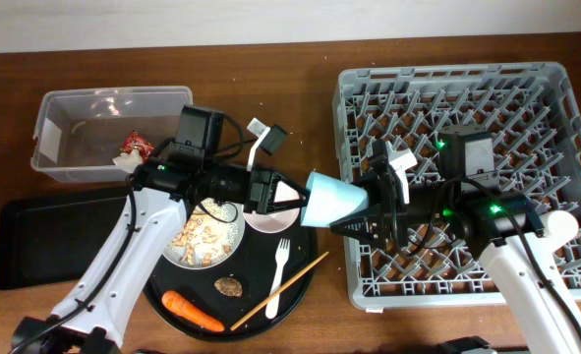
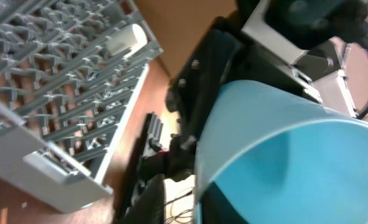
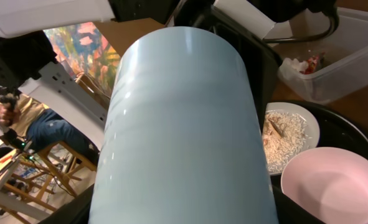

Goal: Sort waste into correct bins and load items into the dishwasher rack
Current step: 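Place the blue cup in the rack's right side with the right gripper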

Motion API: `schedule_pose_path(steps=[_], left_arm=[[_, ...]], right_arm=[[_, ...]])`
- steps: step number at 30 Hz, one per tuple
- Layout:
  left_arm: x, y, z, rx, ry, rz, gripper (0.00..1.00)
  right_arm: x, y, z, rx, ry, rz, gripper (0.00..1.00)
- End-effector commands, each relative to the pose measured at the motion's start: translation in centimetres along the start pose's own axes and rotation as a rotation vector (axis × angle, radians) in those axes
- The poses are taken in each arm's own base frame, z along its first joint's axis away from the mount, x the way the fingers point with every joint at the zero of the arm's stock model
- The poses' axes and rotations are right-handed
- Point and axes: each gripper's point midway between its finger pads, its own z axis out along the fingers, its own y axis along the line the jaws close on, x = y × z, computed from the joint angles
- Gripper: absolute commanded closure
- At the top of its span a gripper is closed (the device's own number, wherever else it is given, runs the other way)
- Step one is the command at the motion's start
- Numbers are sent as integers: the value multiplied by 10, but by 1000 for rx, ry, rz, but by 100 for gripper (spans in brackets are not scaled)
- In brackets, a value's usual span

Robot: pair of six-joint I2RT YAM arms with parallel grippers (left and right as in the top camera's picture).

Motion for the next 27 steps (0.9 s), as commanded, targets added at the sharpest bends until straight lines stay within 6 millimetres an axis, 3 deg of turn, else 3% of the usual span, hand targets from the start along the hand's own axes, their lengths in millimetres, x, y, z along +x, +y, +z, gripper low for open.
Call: schedule_pose_path(steps=[1, 3, 6, 9, 13, 15, 17, 23, 25, 27], left_arm=[[-1, 21, -4, -166, -15, -10, 78], [3, 53, -18, -349, -29, -77, 77], [4, 75, -45, -461, -70, -144, 77], [3, 89, -80, -513, -132, -189, 73], [27, 120, -121, -725, -137, -336, 74], [40, 131, -135, -828, -115, -383, 74], [53, 138, -145, -918, -76, -405, 73], [61, 141, -150, -960, -54, -430, 74], [61, 141, -150, -960, -54, -430, 74], [61, 141, -150, -960, -54, -431, 74]], right_arm=[[-3, 6, 2, -30, -5, -30, 46], [-4, 1, 2, -6, -2, -50, 46], [1, -14, 2, 79, 24, -41, 47], [11, -48, -5, 287, 79, 22, 53], [19, -81, -23, 527, 121, 154, 58], [25, -94, -45, 712, 171, 232, 59], [27, -98, -90, 992, 251, 327, 59], [14, -73, -153, 1286, 350, 352, 59], [18, -73, -169, 1334, 345, 396, 59], [30, -75, -202, 1420, 309, 527, 60]])
